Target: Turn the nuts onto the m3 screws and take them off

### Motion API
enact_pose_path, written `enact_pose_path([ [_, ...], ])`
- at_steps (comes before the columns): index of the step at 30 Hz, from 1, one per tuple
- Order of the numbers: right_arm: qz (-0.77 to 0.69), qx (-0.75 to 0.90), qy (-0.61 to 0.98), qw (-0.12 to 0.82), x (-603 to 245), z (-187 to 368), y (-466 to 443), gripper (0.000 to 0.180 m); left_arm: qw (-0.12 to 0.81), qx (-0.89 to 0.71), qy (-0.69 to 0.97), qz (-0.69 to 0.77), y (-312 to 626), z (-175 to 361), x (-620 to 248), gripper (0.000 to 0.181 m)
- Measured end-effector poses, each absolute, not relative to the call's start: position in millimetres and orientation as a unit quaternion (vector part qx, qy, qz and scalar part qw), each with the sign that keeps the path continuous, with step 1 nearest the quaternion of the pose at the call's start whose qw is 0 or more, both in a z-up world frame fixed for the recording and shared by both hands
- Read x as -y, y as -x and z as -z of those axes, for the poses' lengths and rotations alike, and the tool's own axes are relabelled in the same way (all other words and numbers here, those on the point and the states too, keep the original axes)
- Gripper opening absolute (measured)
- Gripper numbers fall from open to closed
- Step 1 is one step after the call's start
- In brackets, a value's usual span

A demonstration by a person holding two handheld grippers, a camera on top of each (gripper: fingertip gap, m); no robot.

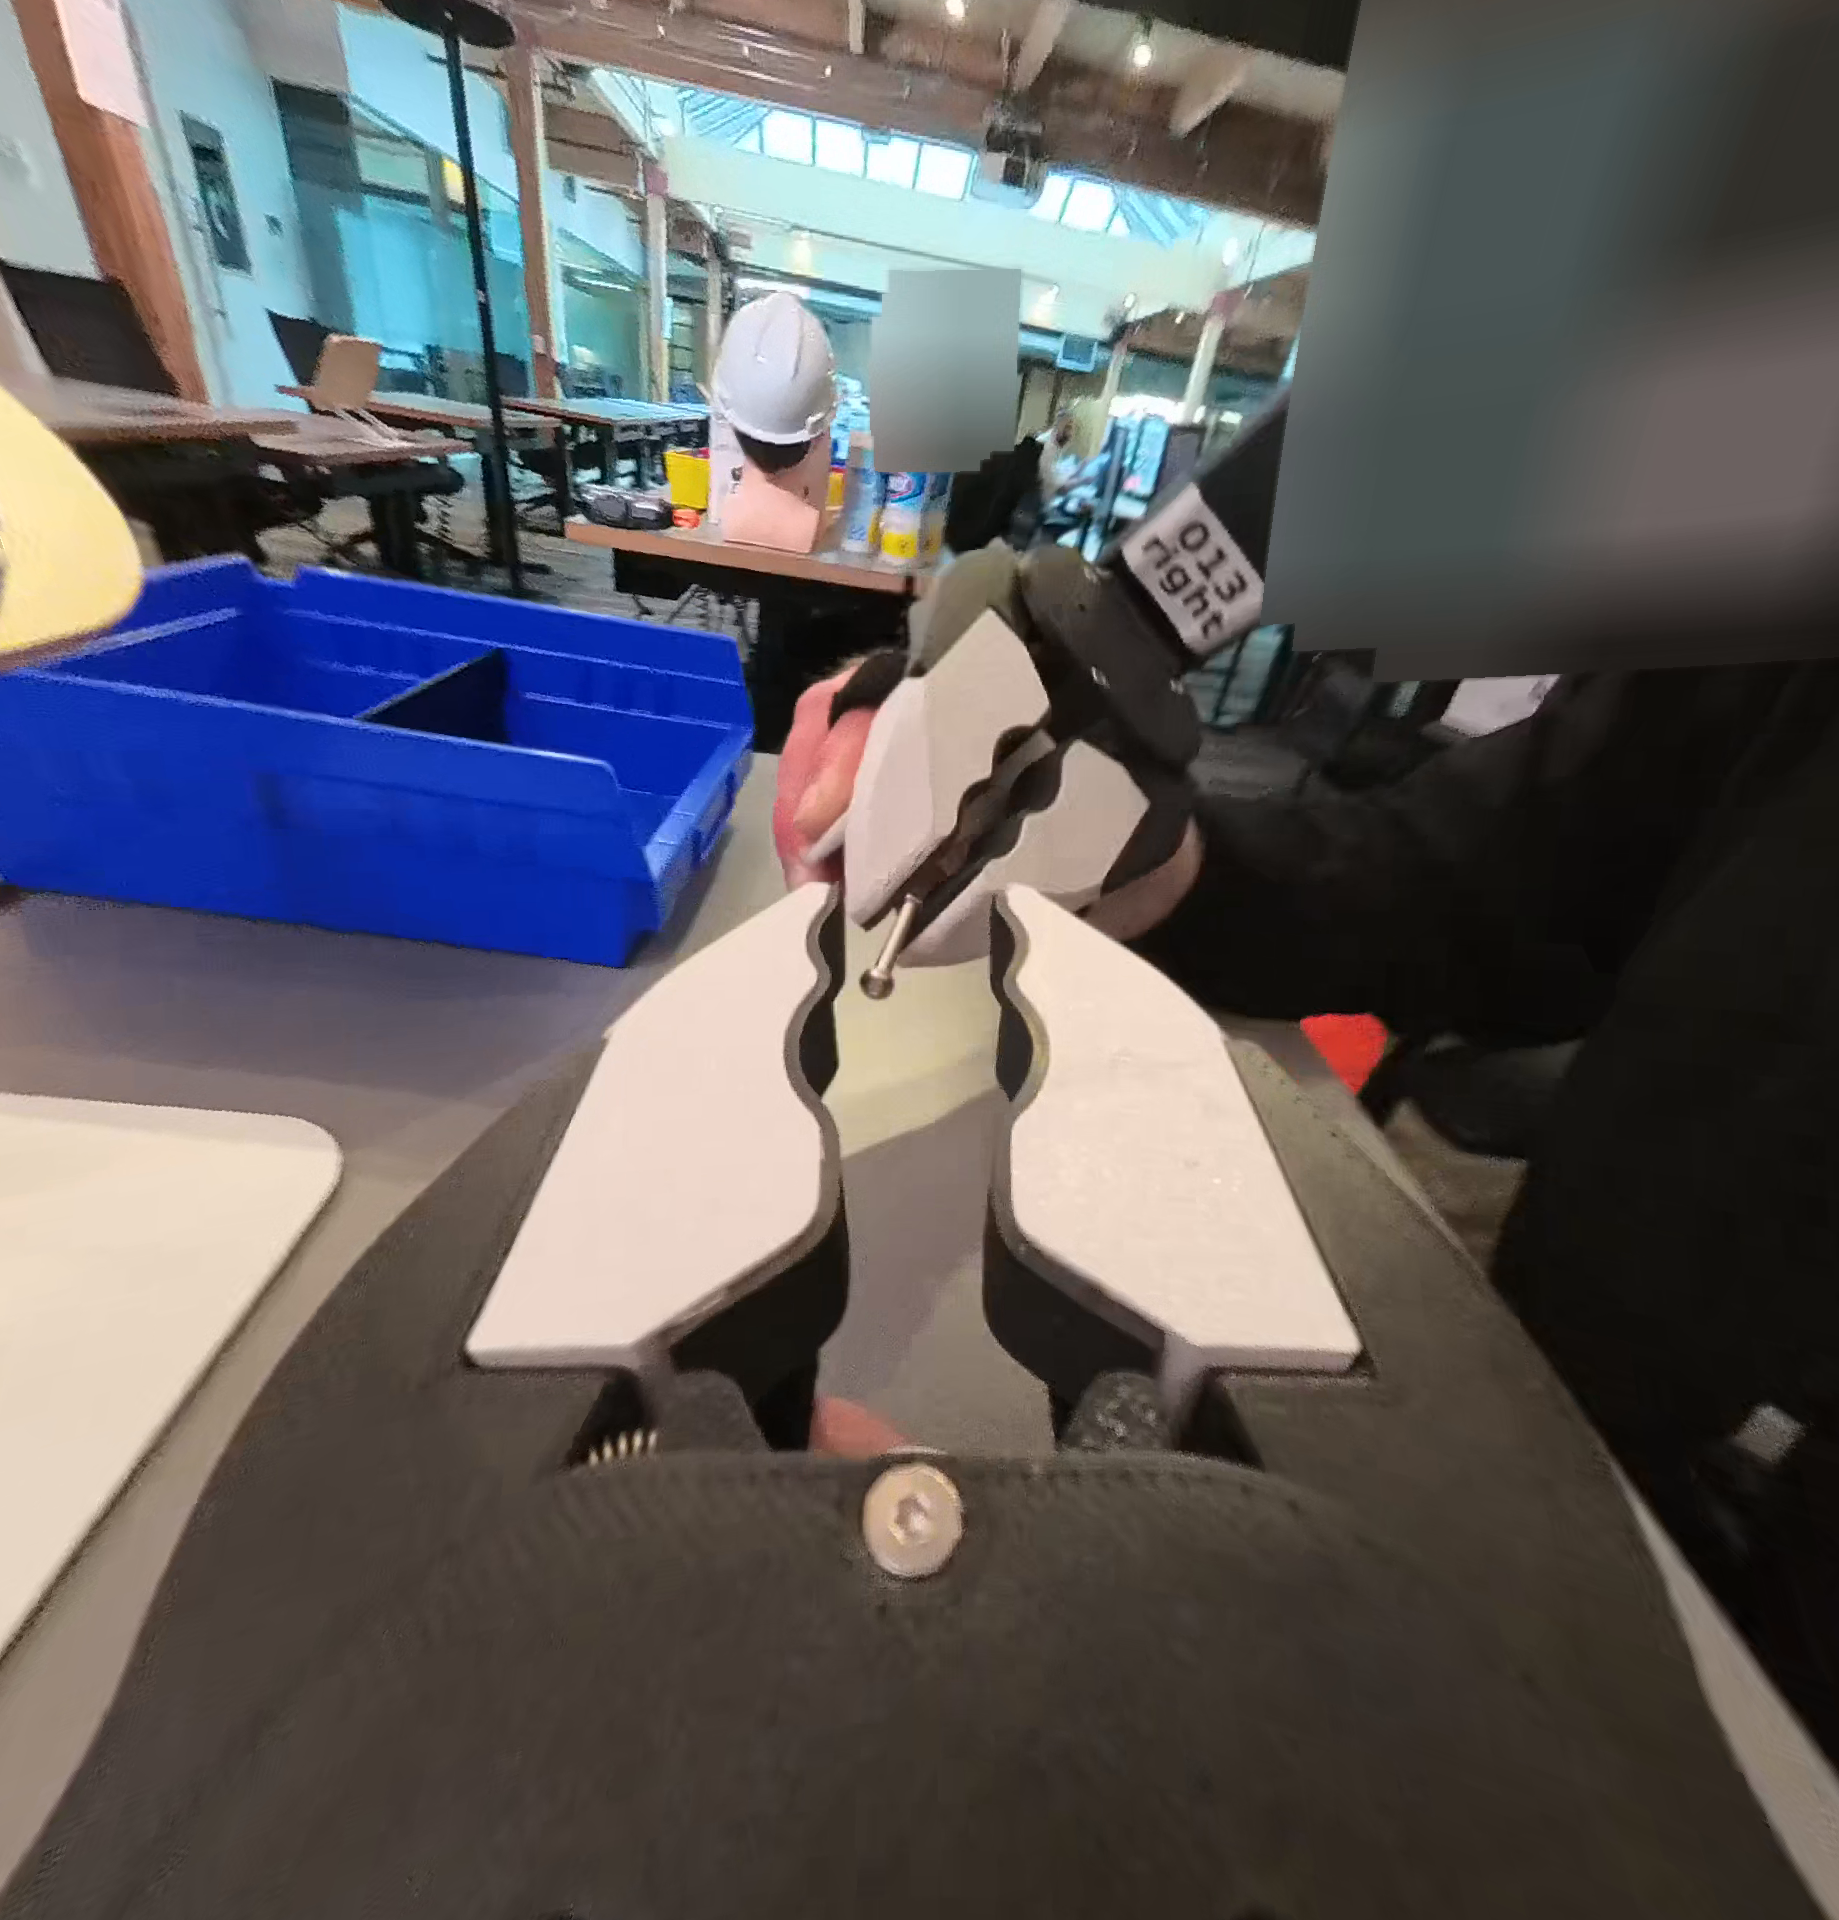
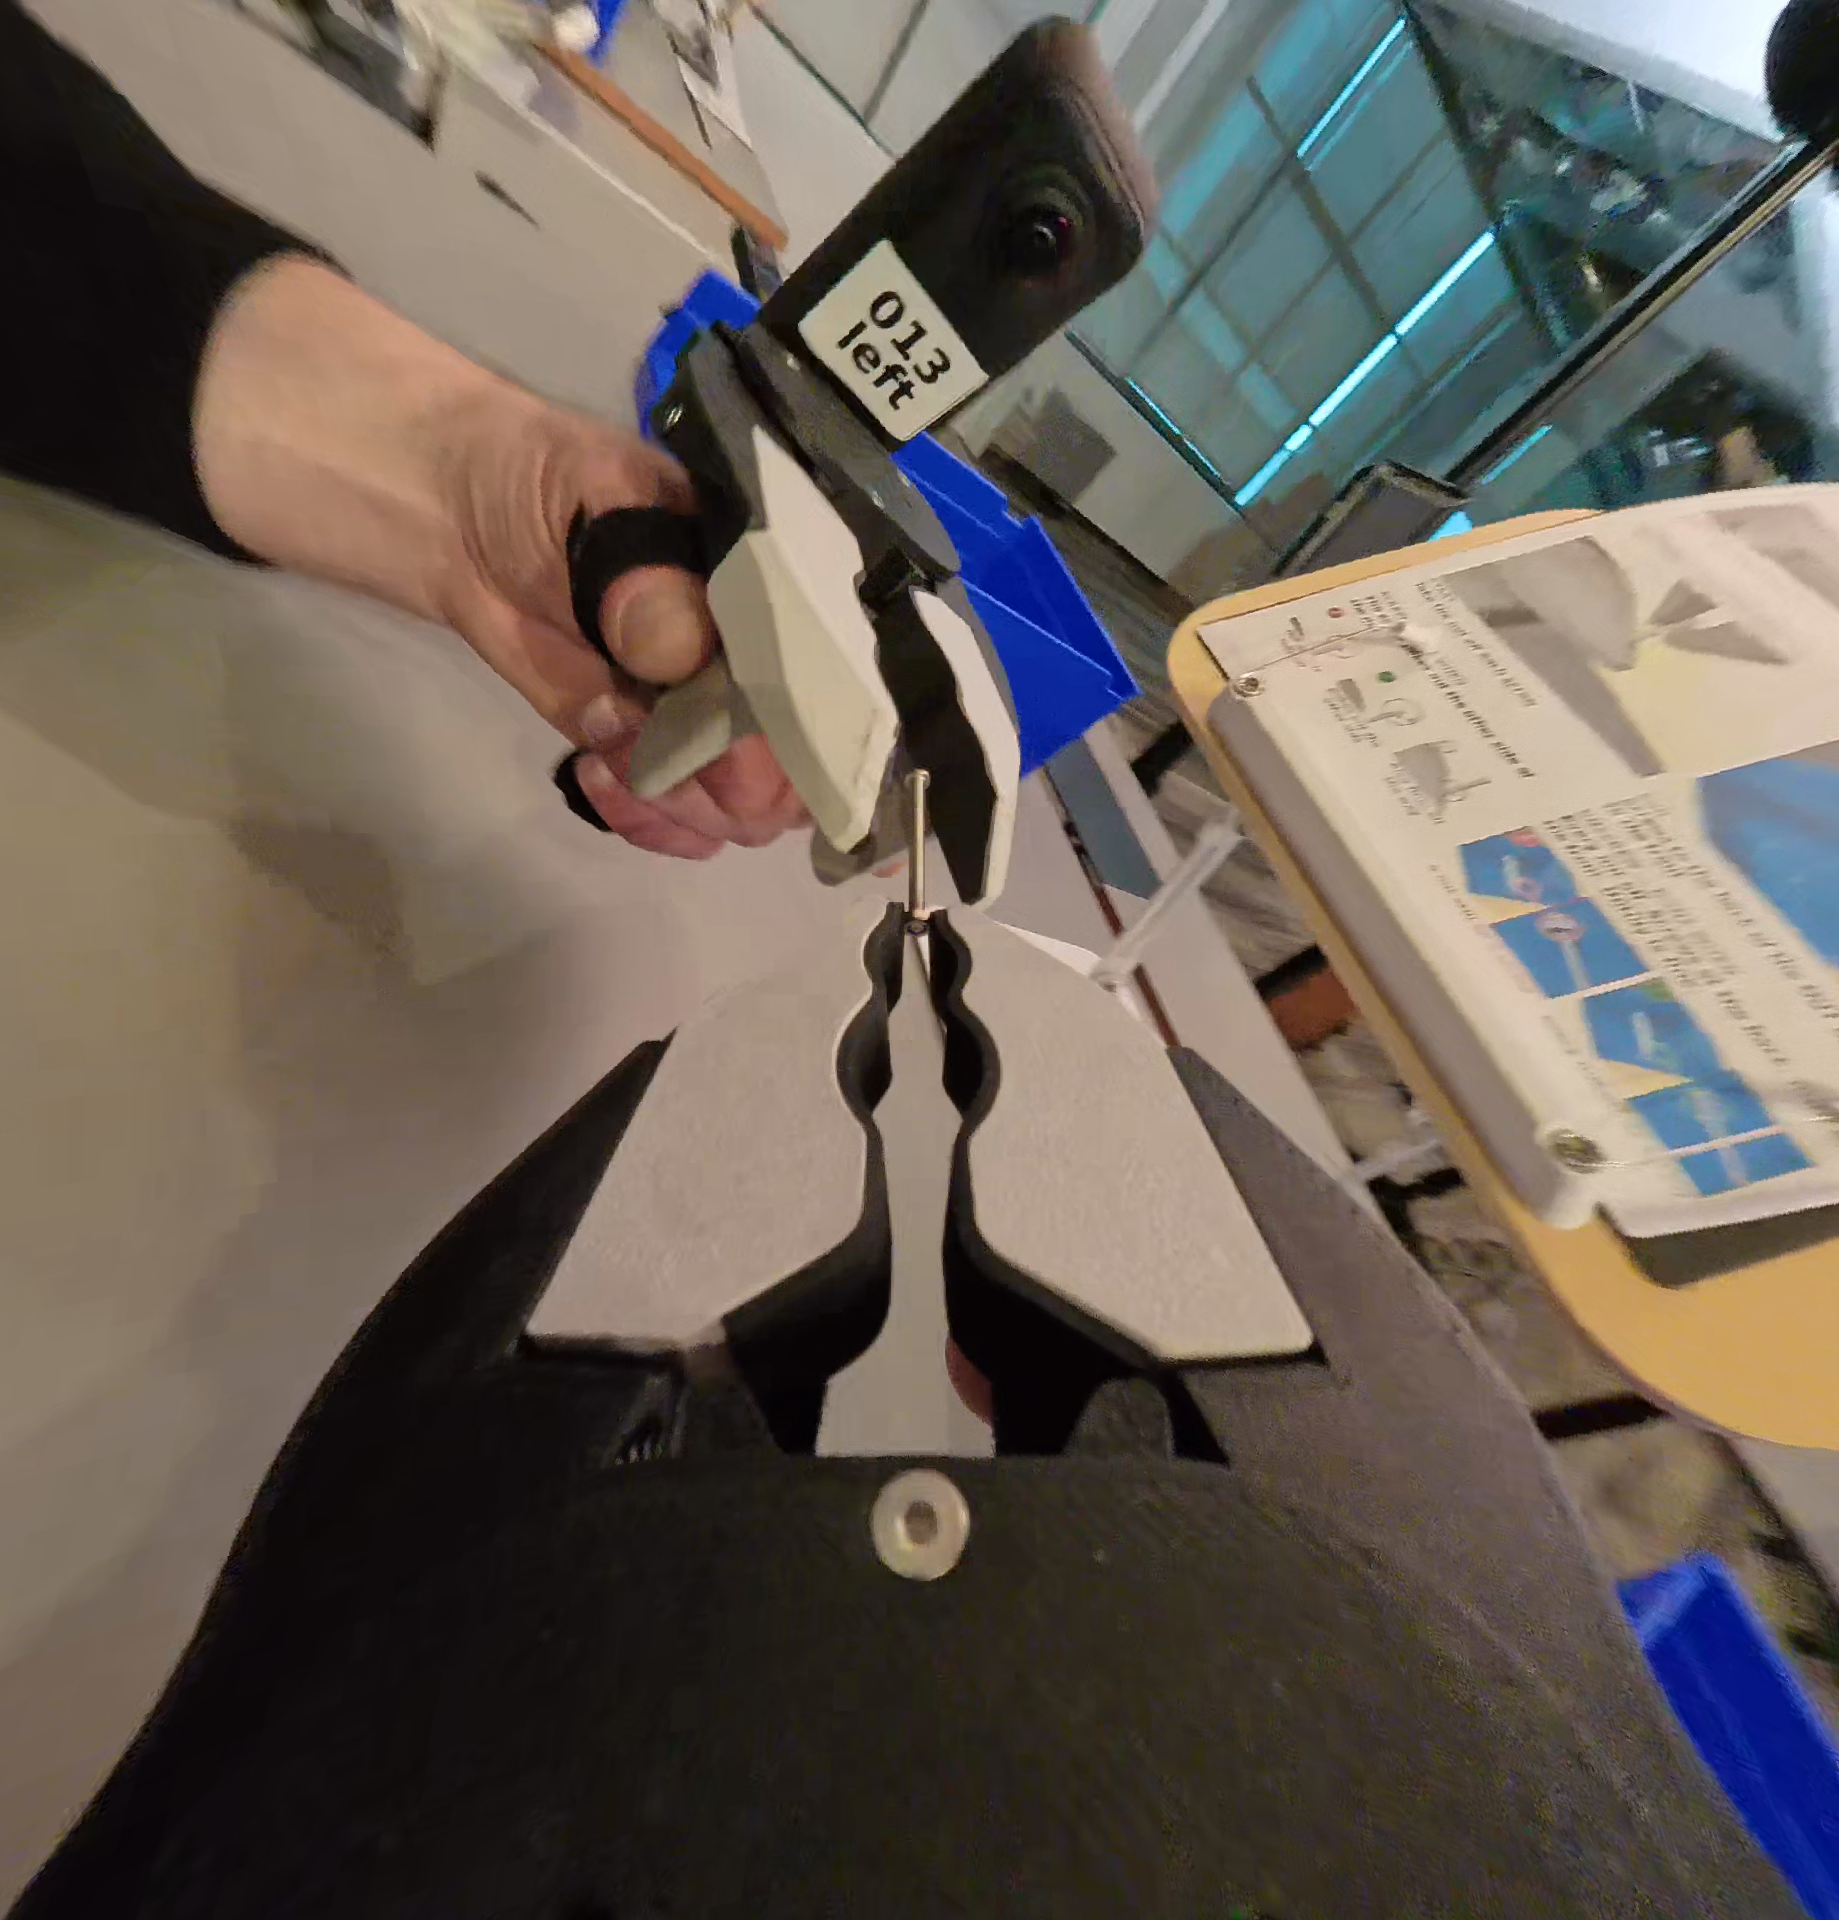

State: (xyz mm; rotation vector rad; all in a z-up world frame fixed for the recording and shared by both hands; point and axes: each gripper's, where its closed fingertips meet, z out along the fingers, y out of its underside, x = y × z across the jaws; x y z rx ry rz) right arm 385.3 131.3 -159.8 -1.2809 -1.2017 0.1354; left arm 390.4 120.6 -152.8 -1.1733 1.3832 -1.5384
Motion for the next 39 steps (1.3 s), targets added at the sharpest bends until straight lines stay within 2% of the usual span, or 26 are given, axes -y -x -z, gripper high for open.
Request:
enact_pose_path([
  [1,-0.088,0.522,0.565,0.633,-129.6,159.7,-384.2,0.005,0.388,-0.550,0.451,0.585,-390.5,152.8,-119.2,0.025],
  [6,-0.220,0.489,0.581,0.613,-123.6,157.0,-382.4,0.005,0.449,-0.580,0.429,0.528,-388.9,151.2,-118.3,0.019],
  [11,-0.293,0.470,0.580,0.597,-119.9,155.6,-382.0,0.005,0.464,-0.586,0.416,0.518,-385.7,147.7,-117.1,0.009],
  [24,-0.353,0.453,0.572,0.585,-115.3,150.1,-382.4,0.005,0.475,-0.590,0.401,0.516,-383.7,144.5,-113.3,0.009],
  [33,-0.345,0.458,0.573,0.585,-114.7,151.2,-381.3,0.005,0.462,-0.586,0.403,0.529,-383.4,142.7,-111.7,0.003],
  [39,-0.221,0.484,0.575,0.622,-124.4,155.2,-383.7,0.005,0.401,-0.541,0.446,0.590,-385.0,144.9,-120.0,0.003],
])
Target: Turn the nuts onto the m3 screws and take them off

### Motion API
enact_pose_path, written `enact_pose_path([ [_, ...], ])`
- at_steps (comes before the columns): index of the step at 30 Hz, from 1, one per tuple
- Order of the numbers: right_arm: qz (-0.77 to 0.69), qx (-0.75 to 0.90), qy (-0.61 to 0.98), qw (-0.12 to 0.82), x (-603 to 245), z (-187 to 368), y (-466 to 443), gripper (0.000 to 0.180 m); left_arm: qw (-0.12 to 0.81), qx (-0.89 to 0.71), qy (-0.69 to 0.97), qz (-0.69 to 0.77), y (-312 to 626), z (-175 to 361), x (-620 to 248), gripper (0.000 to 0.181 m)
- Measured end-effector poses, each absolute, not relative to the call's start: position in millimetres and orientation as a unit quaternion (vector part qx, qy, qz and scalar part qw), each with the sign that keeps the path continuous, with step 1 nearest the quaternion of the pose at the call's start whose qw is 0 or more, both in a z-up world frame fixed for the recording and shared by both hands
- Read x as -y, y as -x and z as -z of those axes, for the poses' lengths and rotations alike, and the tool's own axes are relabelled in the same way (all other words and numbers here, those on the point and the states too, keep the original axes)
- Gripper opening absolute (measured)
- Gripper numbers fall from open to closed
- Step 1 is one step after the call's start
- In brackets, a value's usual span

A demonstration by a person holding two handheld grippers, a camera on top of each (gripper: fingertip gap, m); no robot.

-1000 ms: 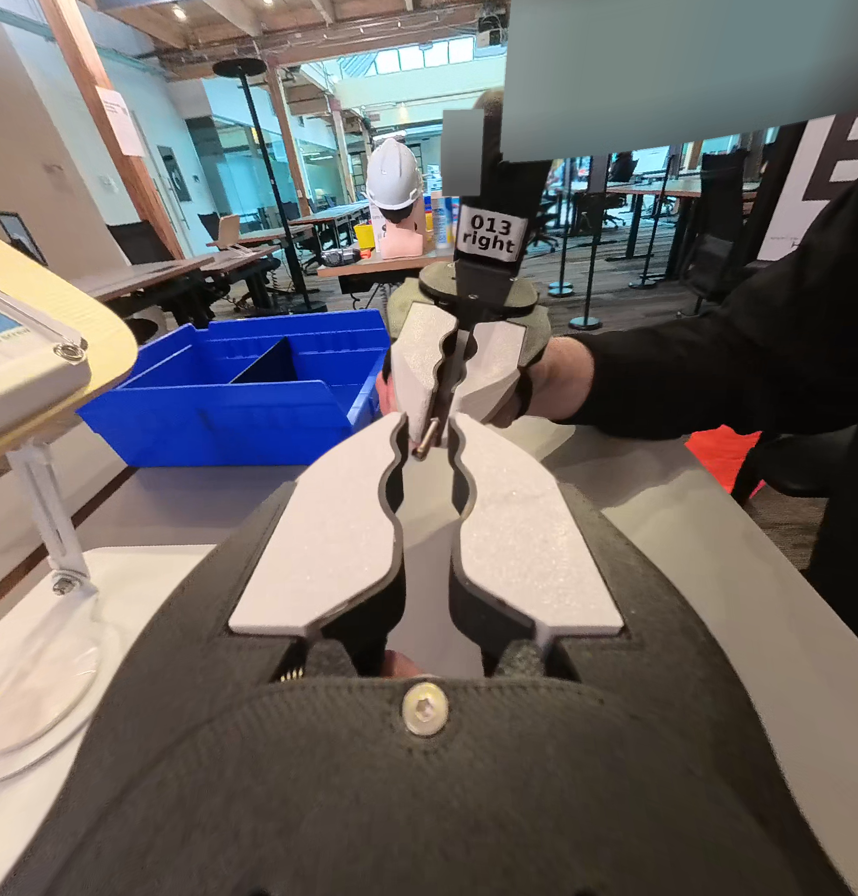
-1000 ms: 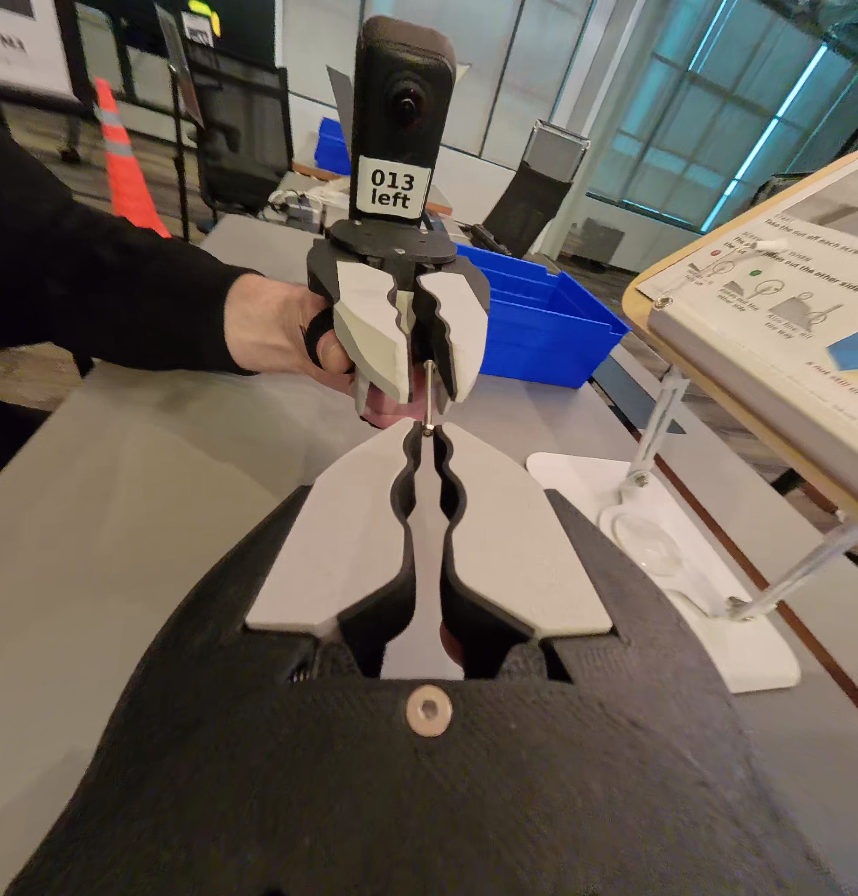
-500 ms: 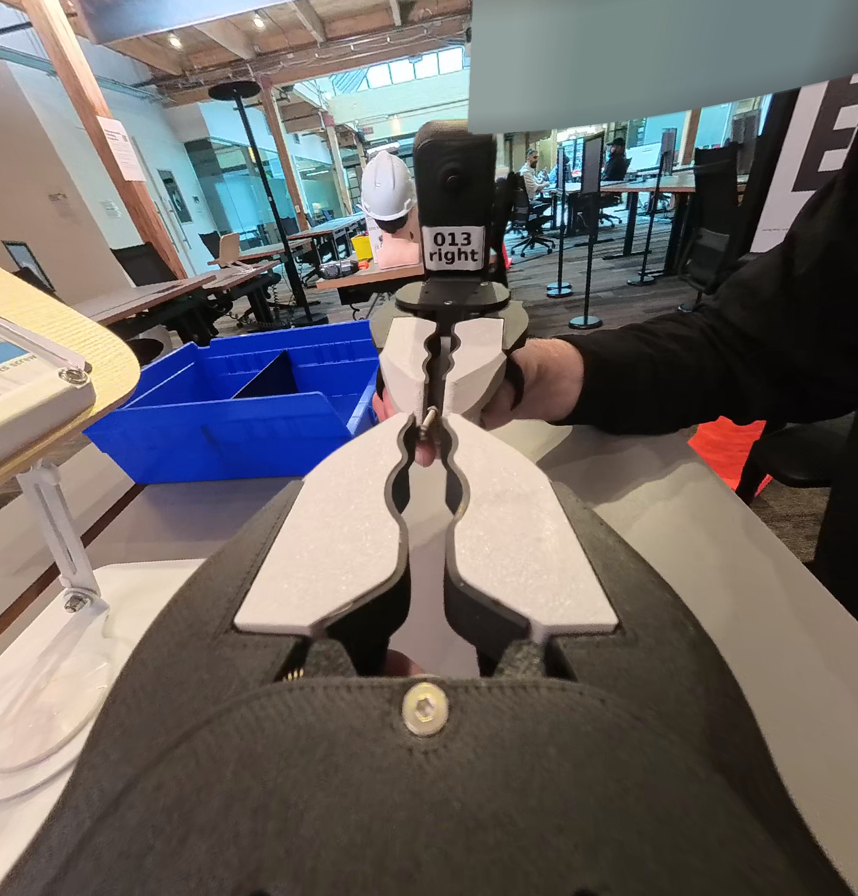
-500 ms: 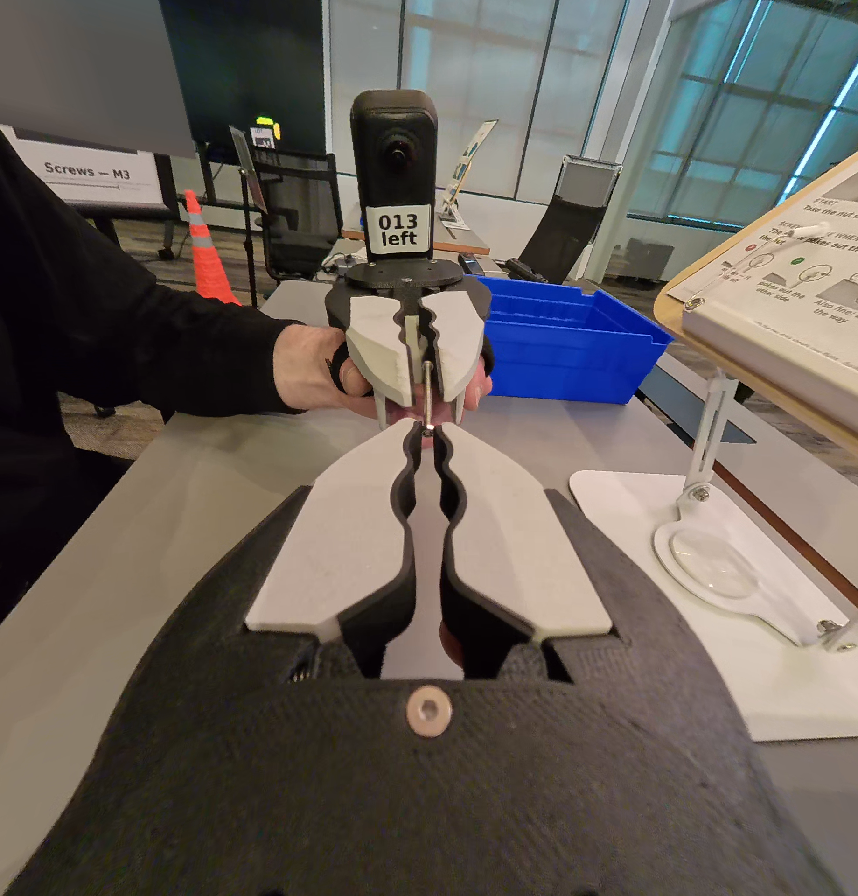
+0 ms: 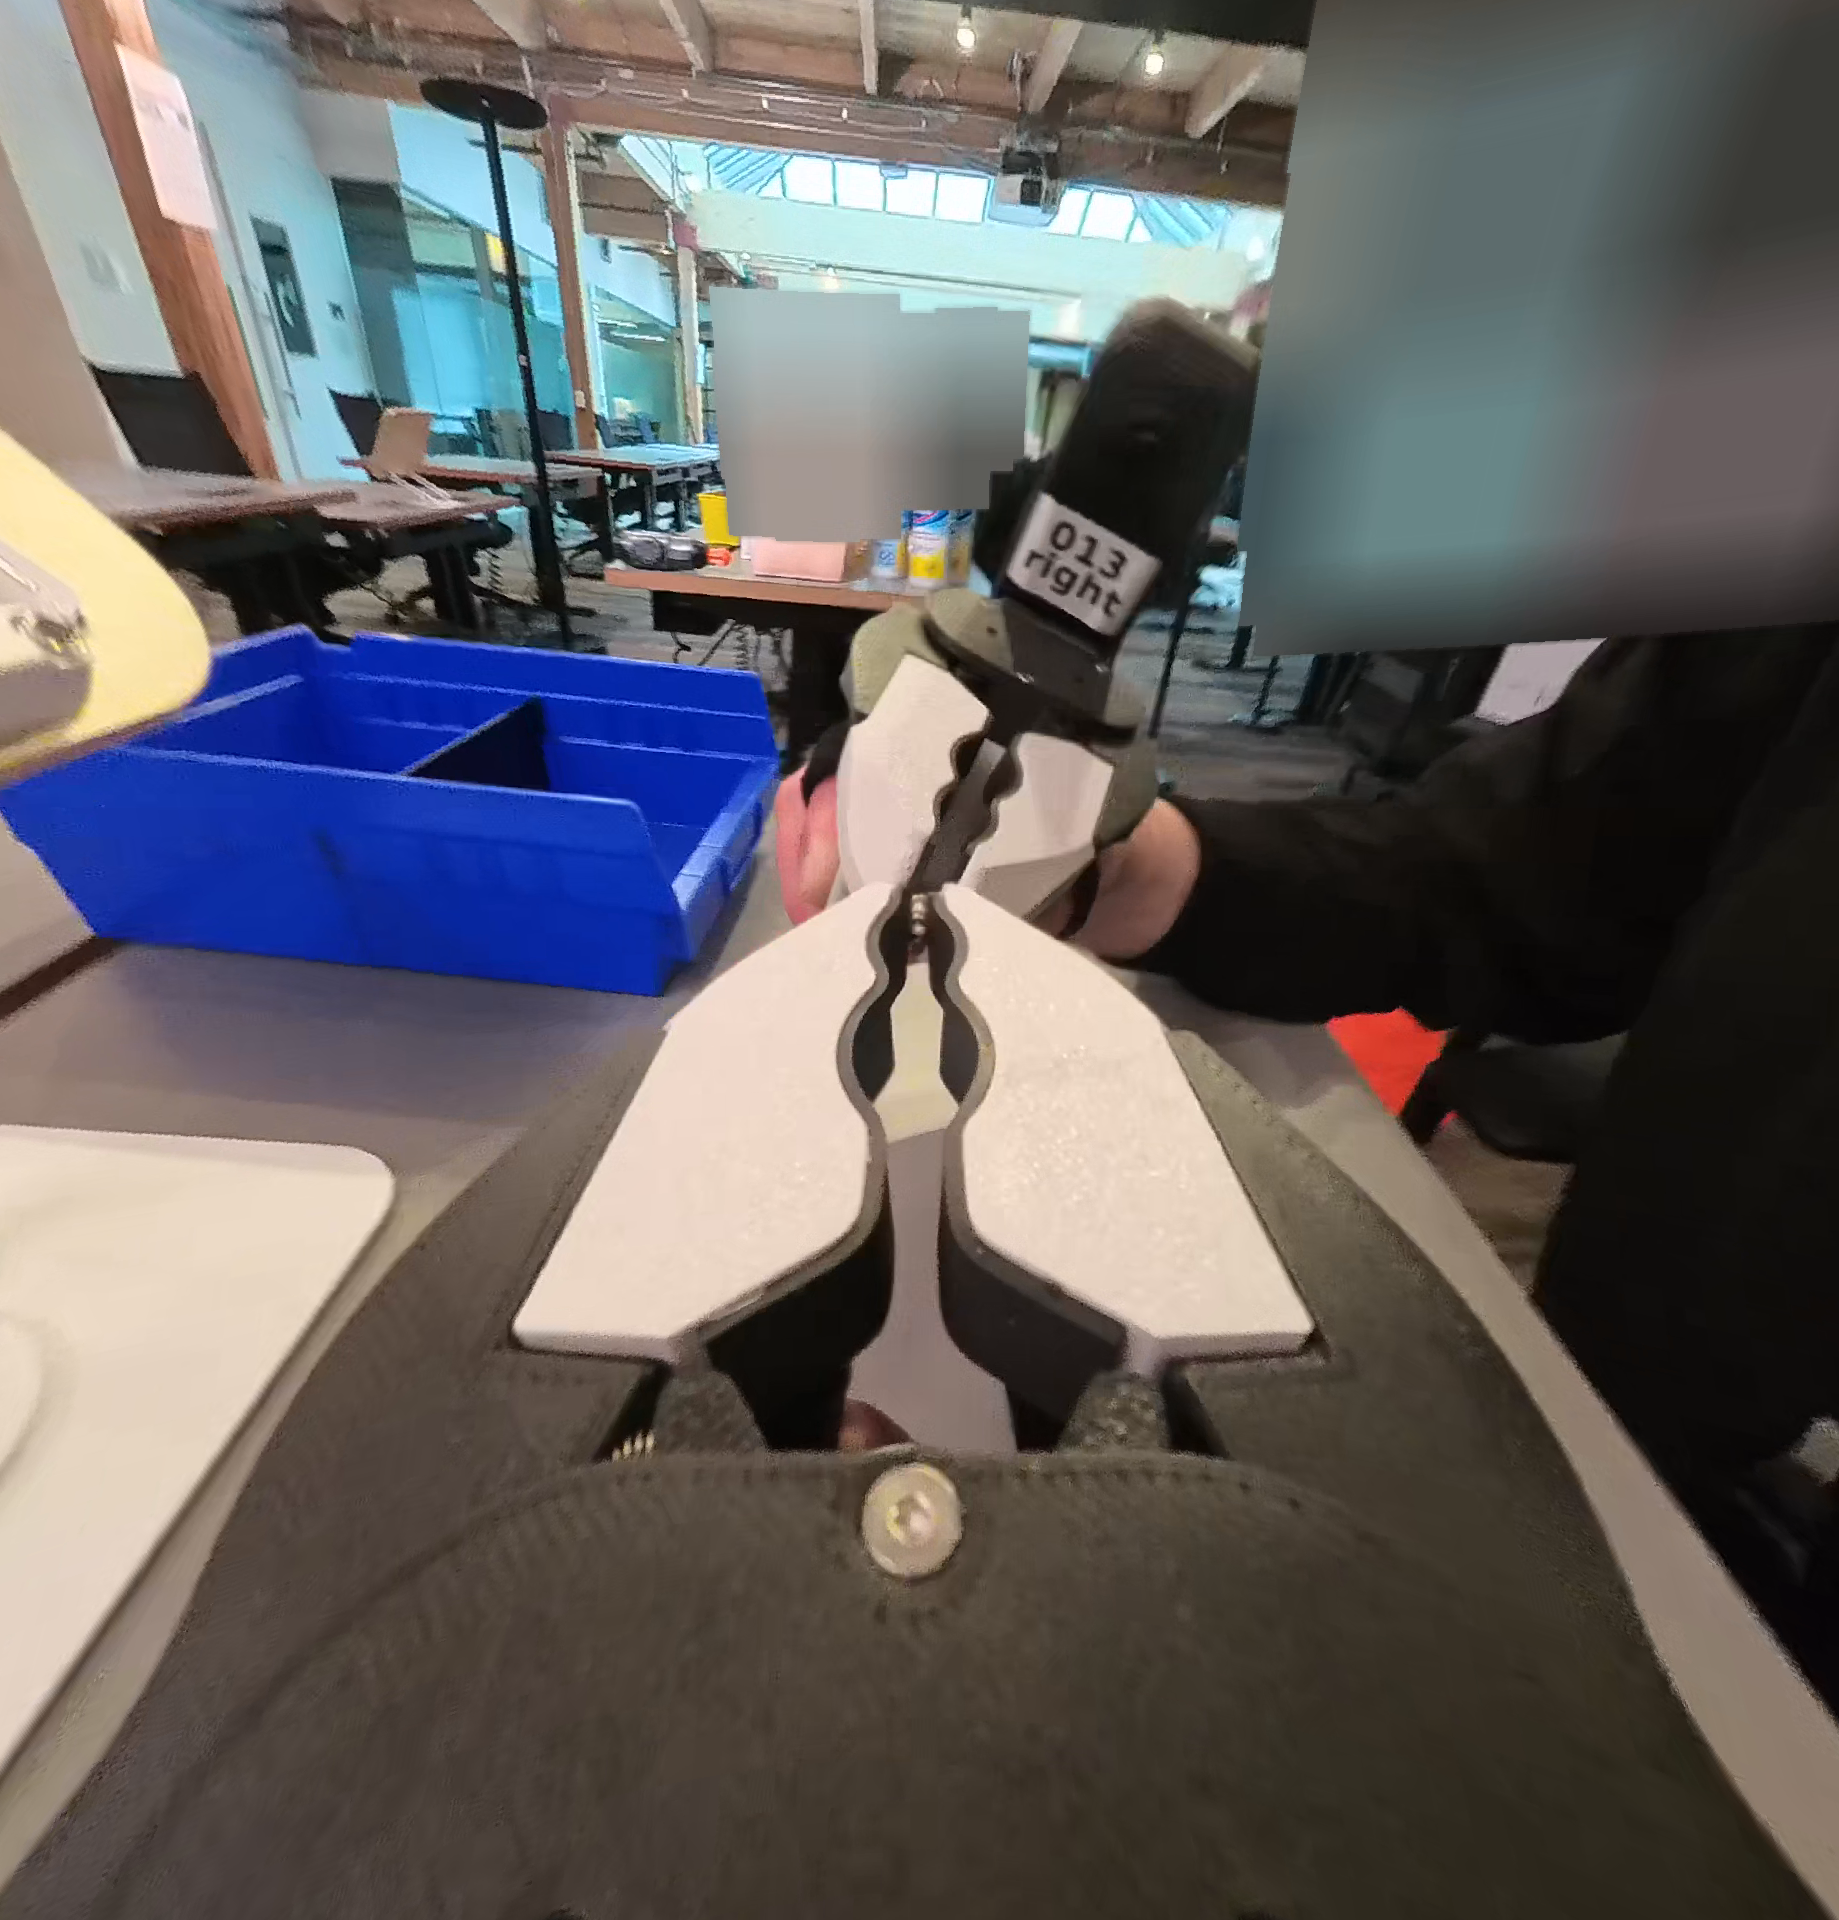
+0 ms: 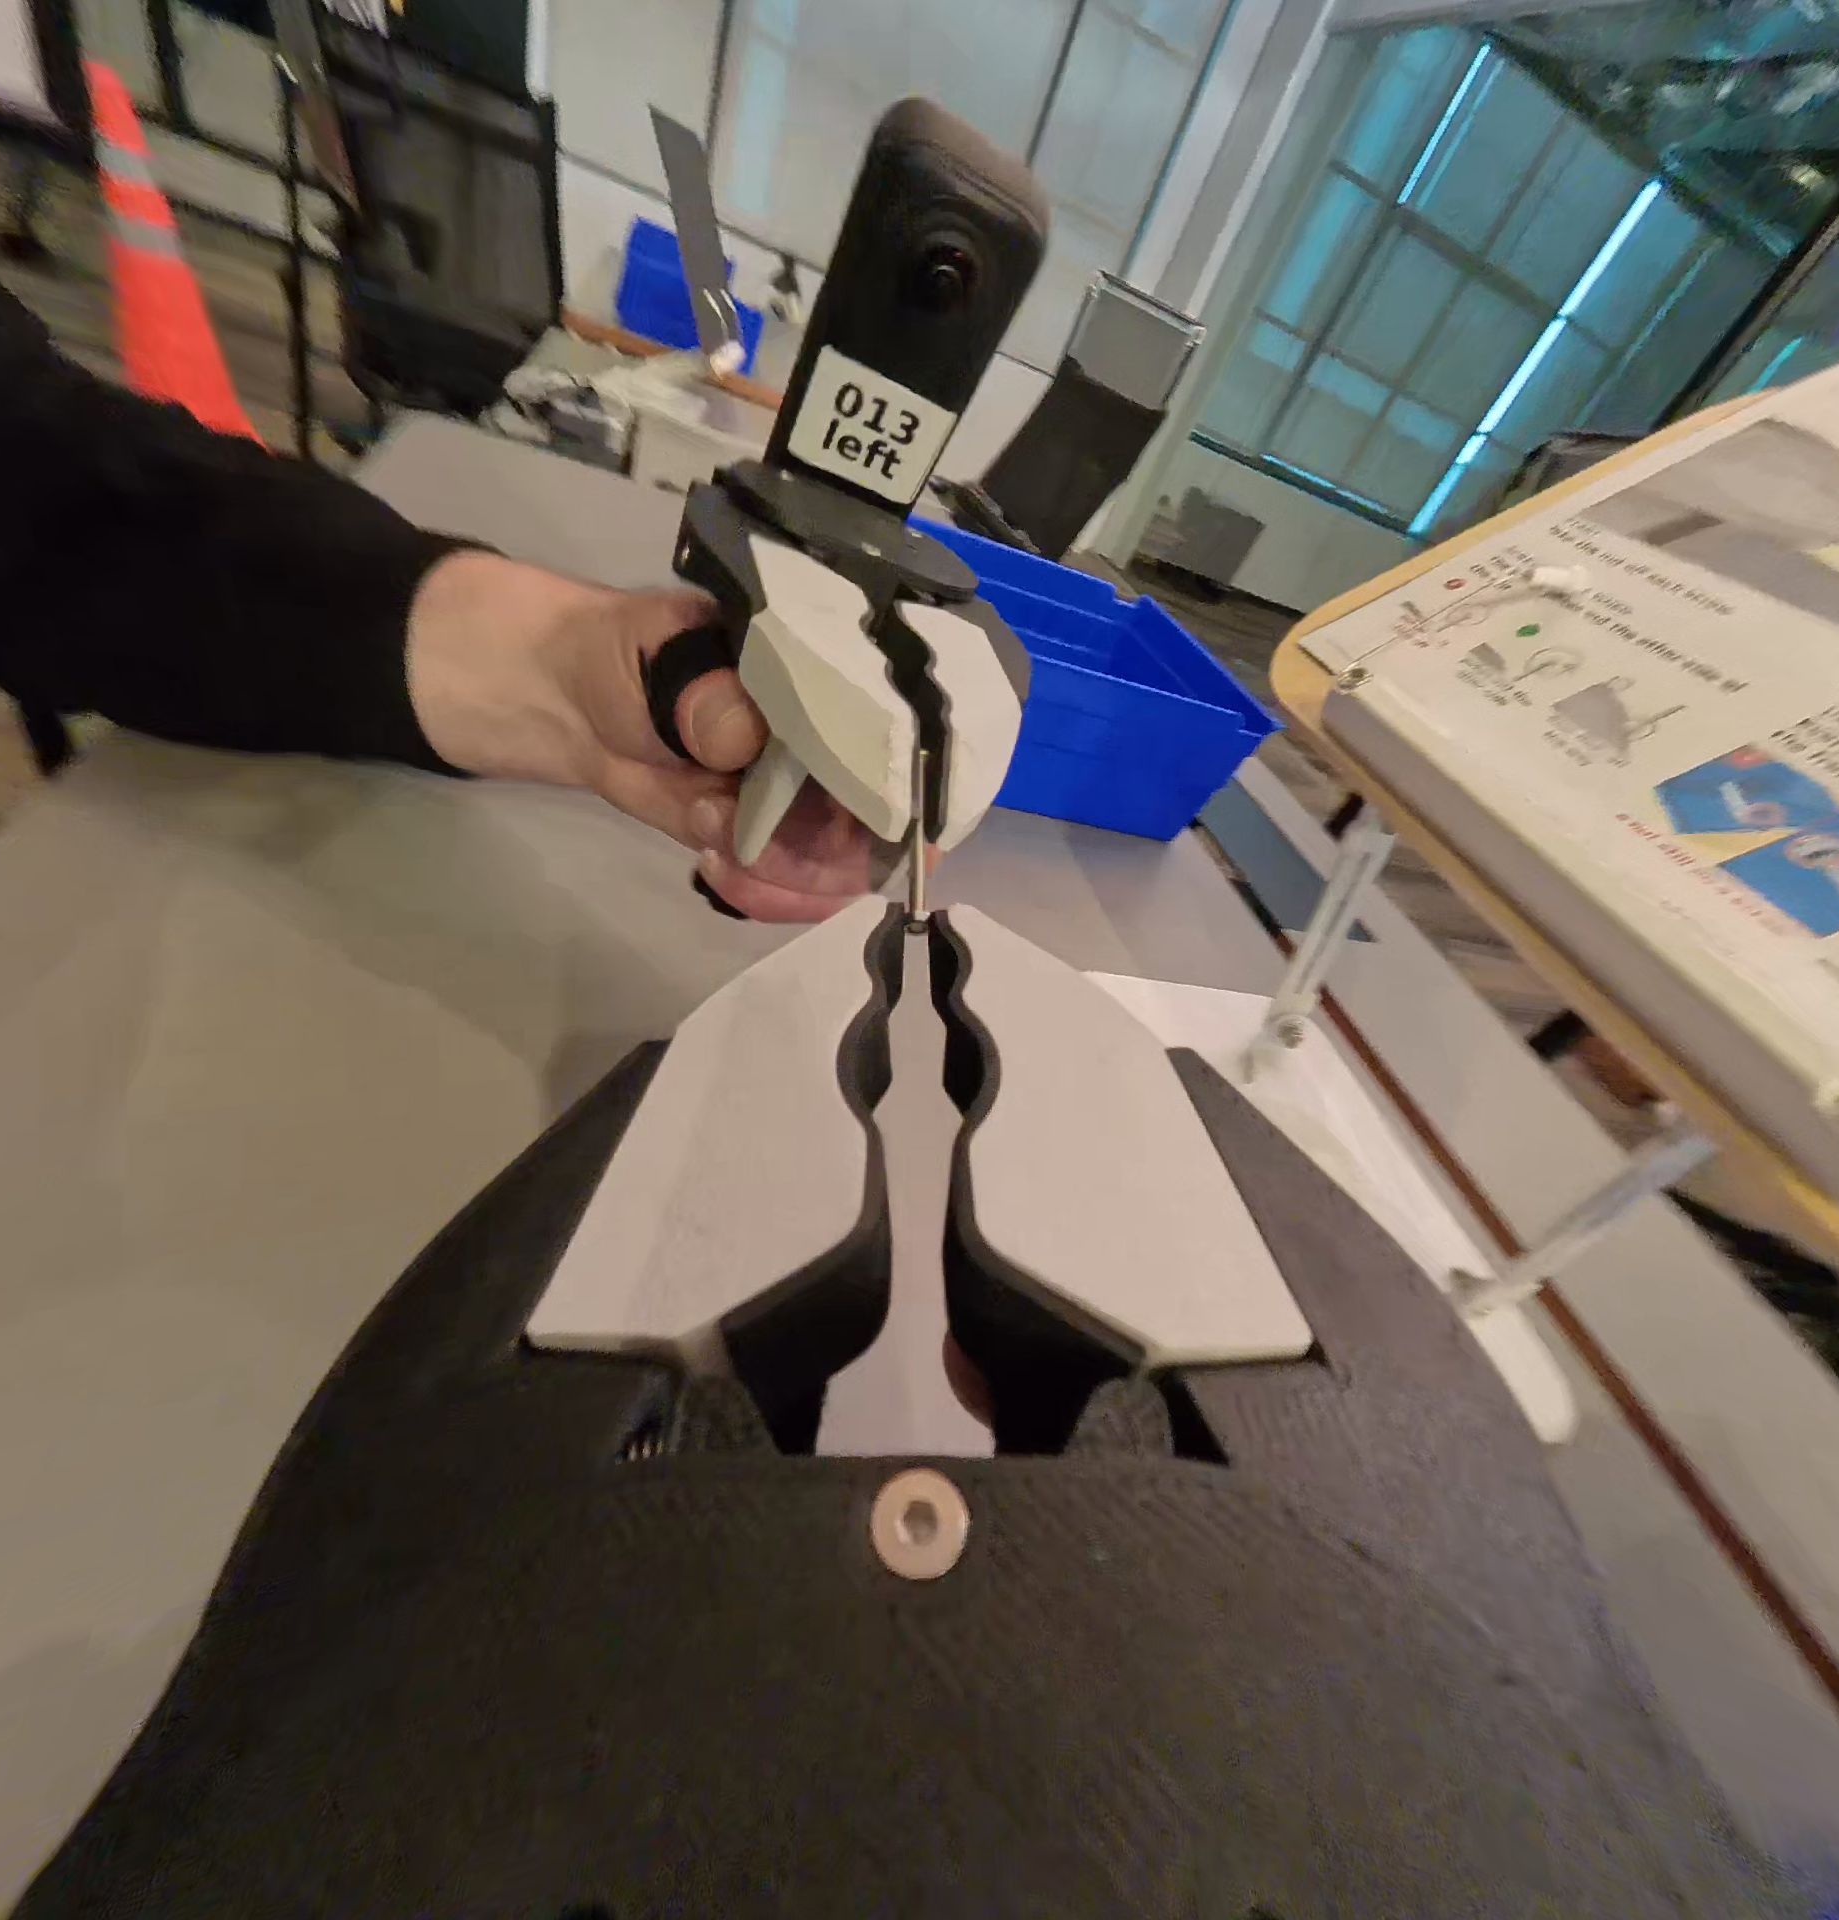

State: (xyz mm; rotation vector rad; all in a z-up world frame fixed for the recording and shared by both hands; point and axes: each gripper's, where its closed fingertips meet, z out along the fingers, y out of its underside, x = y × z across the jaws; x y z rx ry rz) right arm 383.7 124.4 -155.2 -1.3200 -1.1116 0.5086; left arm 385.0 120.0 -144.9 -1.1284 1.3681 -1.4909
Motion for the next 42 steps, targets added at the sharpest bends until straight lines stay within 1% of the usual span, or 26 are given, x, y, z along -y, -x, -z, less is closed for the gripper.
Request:
enact_pose_path([
  [3,-0.128,0.498,0.559,0.651,-127.6,151.8,-384.5,0.005,0.355,-0.497,0.459,0.645,-384.8,142.3,-123.4,0.003],
  [5,-0.035,0.512,0.544,0.664,-131.8,151.0,-387.8,0.005,0.332,-0.475,0.470,0.665,-386.2,144.5,-126.6,0.003],
  [8,0.132,0.543,0.503,0.659,-137.5,153.7,-390.7,0.005,0.303,-0.445,0.483,0.691,-387.2,147.5,-131.7,0.003],
  [10,0.196,0.552,0.483,0.651,-140.0,153.9,-390.7,0.005,0.293,-0.431,0.483,0.704,-386.7,148.0,-134.0,0.003],
  [16,0.253,0.554,0.458,0.648,-141.9,151.0,-392.6,0.005,0.277,-0.417,0.491,0.713,-387.3,146.9,-135.6,0.002],
  [24,0.276,0.548,0.439,0.656,-140.0,145.8,-391.1,0.005,0.268,-0.410,0.489,0.722,-385.4,142.5,-133.6,0.002],
  [28,0.247,0.545,0.449,0.663,-139.8,146.6,-390.3,0.005,0.267,-0.406,0.486,0.726,-385.0,141.6,-133.5,0.003],
  [30,0.201,0.541,0.467,0.670,-139.2,147.9,-390.5,0.005,0.279,-0.422,0.478,0.718,-384.4,141.8,-131.2,0.004],
  [32,0.160,0.534,0.491,0.669,-140.8,150.1,-393.2,0.005,0.300,-0.430,0.478,0.705,-384.7,139.0,-132.4,0.020],
  [35,0.068,0.523,0.524,0.669,-139.3,153.6,-394.6,0.005,0.342,-0.455,0.476,0.670,-384.7,139.6,-133.4,0.026],
  [38,-0.015,0.507,0.547,0.666,-138.0,155.1,-396.9,0.005,0.372,-0.478,0.467,0.644,-384.8,140.4,-131.2,0.025],
  [42,-0.146,0.481,0.567,0.653,-132.4,153.9,-397.1,0.005,0.419,-0.544,0.468,0.555,-391.0,157.1,-128.8,0.022],
])
